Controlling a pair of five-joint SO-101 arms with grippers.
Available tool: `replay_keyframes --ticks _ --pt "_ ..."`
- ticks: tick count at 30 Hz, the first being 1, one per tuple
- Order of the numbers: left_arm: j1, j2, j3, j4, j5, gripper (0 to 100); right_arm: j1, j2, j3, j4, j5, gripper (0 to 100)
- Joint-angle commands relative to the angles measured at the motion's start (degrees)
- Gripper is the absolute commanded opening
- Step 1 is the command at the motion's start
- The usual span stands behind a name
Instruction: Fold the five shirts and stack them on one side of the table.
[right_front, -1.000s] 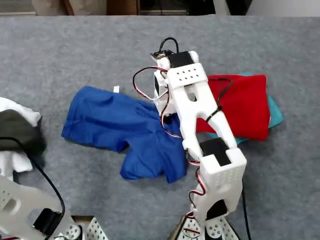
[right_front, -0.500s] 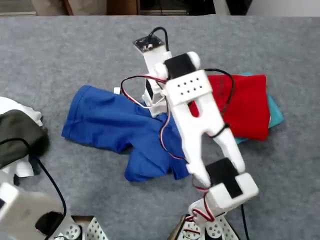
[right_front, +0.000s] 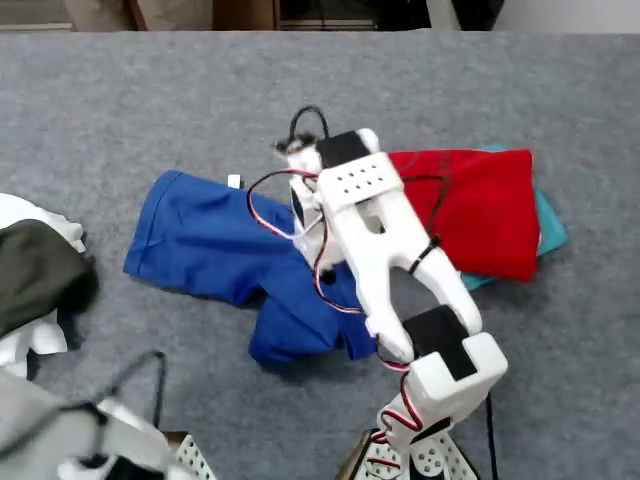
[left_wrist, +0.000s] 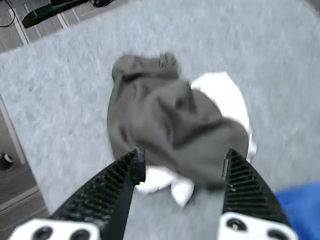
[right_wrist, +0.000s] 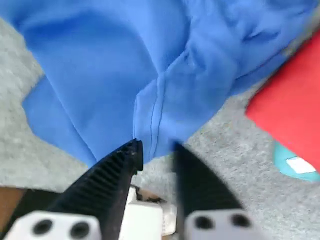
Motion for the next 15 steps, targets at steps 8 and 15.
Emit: replay_keyframes --ticks 8,15 --pt "0.00 -28.70 37.19 -12.22 -5.19 26 0.40 0.22 12.44 -10.02 1.58 10.9" --pt "0.00 -34.77 48.44 -23.82 -7.74 26 -2.86 -0.04 4.26 -5.71 -2.11 11.2"
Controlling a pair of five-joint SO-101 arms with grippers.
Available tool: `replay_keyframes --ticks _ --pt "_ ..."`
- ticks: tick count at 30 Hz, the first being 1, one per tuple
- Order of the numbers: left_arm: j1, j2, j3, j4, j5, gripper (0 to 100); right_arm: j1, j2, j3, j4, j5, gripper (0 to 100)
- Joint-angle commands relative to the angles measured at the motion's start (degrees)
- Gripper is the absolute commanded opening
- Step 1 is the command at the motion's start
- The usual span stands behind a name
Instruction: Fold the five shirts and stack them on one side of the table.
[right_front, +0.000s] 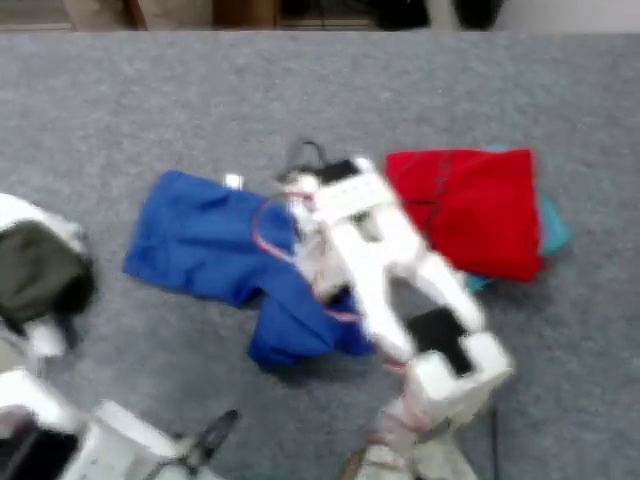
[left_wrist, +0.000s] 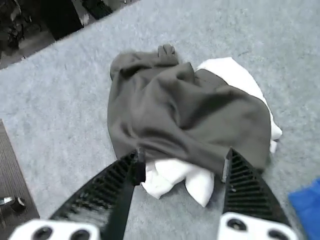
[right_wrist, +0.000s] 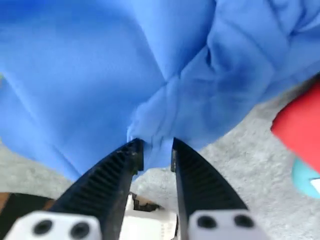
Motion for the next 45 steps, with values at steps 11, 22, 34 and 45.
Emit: replay_keyframes --ticks 11,22,34,45 --pt "-4.13 -0.75 10.73 -12.04 -0.79 26 -2.86 1.27 -14.64 1.14 -2.46 23.3" --pt "-4.04 -0.75 13.36 -11.87 3.16 26 -2.86 18.86 -29.49 -8.09 -2.37 21.8" --pt "-0.70 -0.75 13.36 -12.04 2.99 26 -2.86 32.40 -63.25 6.77 -2.64 1.2" --pt "2.20 -0.75 19.52 -12.04 2.99 26 -1.01 24.48 -73.89 10.37 -2.81 0.5"
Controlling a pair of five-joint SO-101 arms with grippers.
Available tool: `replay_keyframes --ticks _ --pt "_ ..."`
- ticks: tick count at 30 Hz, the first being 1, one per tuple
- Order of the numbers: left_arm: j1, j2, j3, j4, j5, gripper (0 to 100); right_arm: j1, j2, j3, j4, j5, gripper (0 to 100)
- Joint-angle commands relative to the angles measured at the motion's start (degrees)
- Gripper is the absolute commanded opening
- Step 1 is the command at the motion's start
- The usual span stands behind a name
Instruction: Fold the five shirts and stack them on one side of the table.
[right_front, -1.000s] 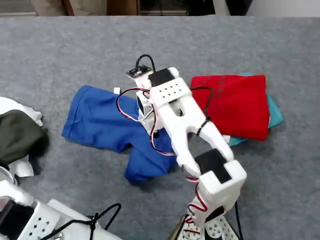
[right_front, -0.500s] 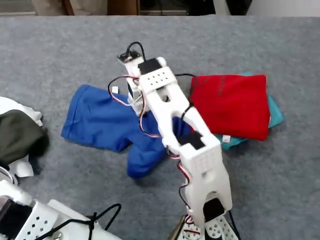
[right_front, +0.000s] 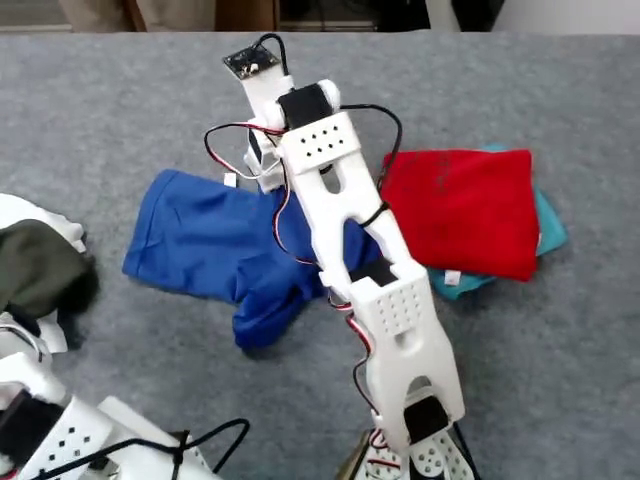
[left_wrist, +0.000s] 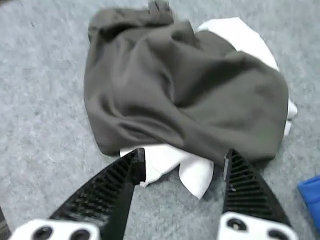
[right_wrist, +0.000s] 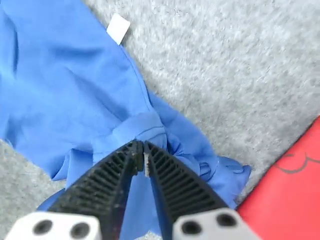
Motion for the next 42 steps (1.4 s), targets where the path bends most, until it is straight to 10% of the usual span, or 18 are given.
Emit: replay_keyframes --ticks 1,18,36,42 --pt "1.76 -0.31 1.14 -0.88 0.26 26 1.19 -10.51 -2.68 1.32 -0.62 0.5" --pt "35.34 16.66 -0.79 0.62 18.37 26 10.24 -46.02 12.97 1.05 -0.26 0.8" --pt "47.47 85.14 -35.08 -3.69 32.09 24 15.78 -48.92 49.80 -5.27 -0.09 0.8" --pt "44.66 92.53 -43.60 -3.34 32.18 1 15.08 -48.75 57.10 -12.57 -0.09 0.9"
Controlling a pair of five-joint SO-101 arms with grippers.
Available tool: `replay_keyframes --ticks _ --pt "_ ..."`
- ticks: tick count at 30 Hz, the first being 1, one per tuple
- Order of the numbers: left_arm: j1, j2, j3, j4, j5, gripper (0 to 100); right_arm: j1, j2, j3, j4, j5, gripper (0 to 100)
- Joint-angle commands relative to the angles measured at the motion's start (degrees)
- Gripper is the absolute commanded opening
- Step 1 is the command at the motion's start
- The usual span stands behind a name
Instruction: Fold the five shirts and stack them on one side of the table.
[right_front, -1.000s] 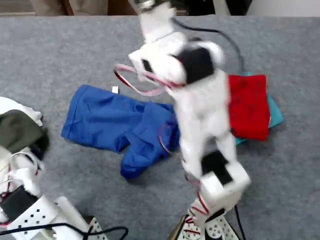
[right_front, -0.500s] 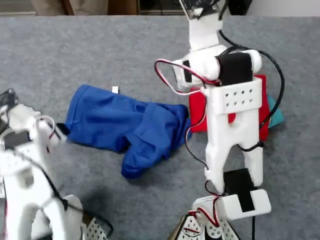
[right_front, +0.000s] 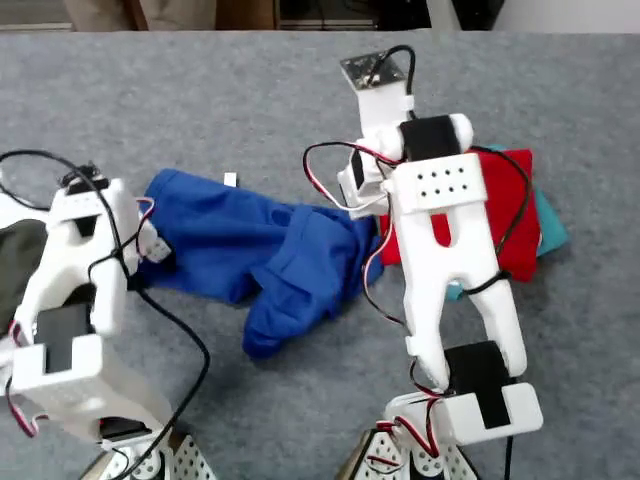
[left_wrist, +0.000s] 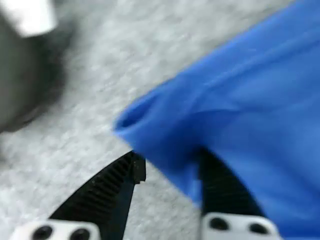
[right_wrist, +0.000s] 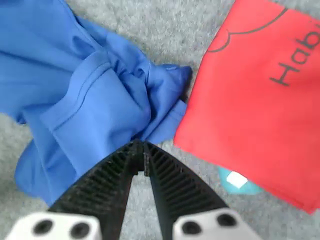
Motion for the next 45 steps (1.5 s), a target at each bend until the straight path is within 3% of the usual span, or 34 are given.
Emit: replay_keyframes --ticks 1,5,13,16,20,26,30,35,38,45 --pt "-3.60 1.89 -6.15 -0.09 0.70 2 -0.31 -2.51 2.68 -4.31 -0.09 0.9" --pt "-10.37 2.15 -10.11 0.97 0.53 2 -3.38 -1.36 5.14 -7.56 -0.18 0.9" --pt "-23.91 2.15 -29.63 14.51 -5.80 2 -10.51 10.51 0.04 -9.67 -0.26 0.9" --pt "-25.32 2.24 -35.52 18.02 -6.59 2 -16.13 15.52 -4.00 -7.03 -0.62 2.7" --pt "-25.58 2.24 -40.00 19.87 -6.51 2 -23.78 20.09 -7.96 -0.35 -0.18 15.4" --pt "-25.67 2.68 -43.34 19.25 -6.33 2 -27.03 22.29 -7.60 1.93 -0.09 18.5" --pt "-25.67 2.68 -40.70 12.84 -5.80 2 -26.86 25.36 -4.79 -4.48 -0.09 18.5" --pt "-25.67 2.68 -35.08 3.16 1.85 2 -21.67 34.42 -4.88 -15.12 -0.53 15.0" --pt "-25.32 2.68 -31.65 -1.23 4.04 2 -17.89 38.55 -9.27 -15.12 -0.62 1.0" --pt "-23.65 2.77 -20.40 -11.34 5.80 2 -8.75 42.07 -22.55 -8.70 0.18 3.3"
